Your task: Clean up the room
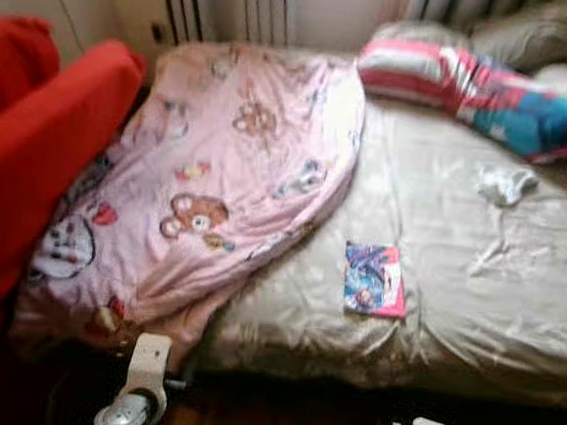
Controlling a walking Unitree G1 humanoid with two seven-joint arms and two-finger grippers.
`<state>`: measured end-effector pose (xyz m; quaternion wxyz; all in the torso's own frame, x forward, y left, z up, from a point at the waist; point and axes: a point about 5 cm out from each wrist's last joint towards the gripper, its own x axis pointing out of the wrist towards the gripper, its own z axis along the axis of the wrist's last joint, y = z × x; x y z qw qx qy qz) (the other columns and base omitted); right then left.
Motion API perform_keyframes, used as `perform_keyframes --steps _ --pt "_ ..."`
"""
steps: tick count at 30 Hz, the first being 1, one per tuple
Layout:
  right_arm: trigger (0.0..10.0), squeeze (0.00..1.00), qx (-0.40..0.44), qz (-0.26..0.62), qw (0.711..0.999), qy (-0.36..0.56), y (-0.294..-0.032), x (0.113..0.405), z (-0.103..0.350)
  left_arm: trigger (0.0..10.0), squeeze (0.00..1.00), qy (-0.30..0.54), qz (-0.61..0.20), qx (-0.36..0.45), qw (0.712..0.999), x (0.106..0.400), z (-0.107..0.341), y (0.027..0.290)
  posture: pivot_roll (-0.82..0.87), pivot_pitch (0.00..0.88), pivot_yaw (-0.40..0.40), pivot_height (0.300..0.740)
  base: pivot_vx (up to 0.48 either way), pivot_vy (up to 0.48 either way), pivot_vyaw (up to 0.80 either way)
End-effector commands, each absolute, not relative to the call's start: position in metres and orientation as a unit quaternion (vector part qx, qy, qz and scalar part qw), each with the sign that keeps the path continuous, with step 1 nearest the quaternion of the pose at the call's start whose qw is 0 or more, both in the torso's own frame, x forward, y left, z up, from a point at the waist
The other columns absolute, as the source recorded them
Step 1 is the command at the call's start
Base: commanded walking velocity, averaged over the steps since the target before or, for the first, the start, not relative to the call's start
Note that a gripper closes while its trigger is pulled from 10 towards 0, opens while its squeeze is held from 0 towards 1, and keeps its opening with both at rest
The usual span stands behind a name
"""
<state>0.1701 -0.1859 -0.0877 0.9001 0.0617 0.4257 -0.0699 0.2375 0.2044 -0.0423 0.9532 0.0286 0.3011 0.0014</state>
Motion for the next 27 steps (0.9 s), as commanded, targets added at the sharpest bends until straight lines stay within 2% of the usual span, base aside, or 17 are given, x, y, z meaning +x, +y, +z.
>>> perform_keyframes --steps 1,27 --pt "10.0 0.0 0.059 -0.071 0.895 0.436 -0.1862 0.1635 -0.0906 10.0 0.0 0.308 0.005 0.027 0.951 0.2337 -0.0449 0.2057 0.06 0.113 0.044 0.74 0.0 0.0 0.0" --pt "10.0 0.0 0.057 -0.071 0.897 0.433 -0.1858 0.1654 -0.0899 10.0 0.0 0.305 0.009 0.022 0.952 0.2344 -0.0445 0.2054 0.06 0.114 0.044 0.74 0.038 0.0 0.0"
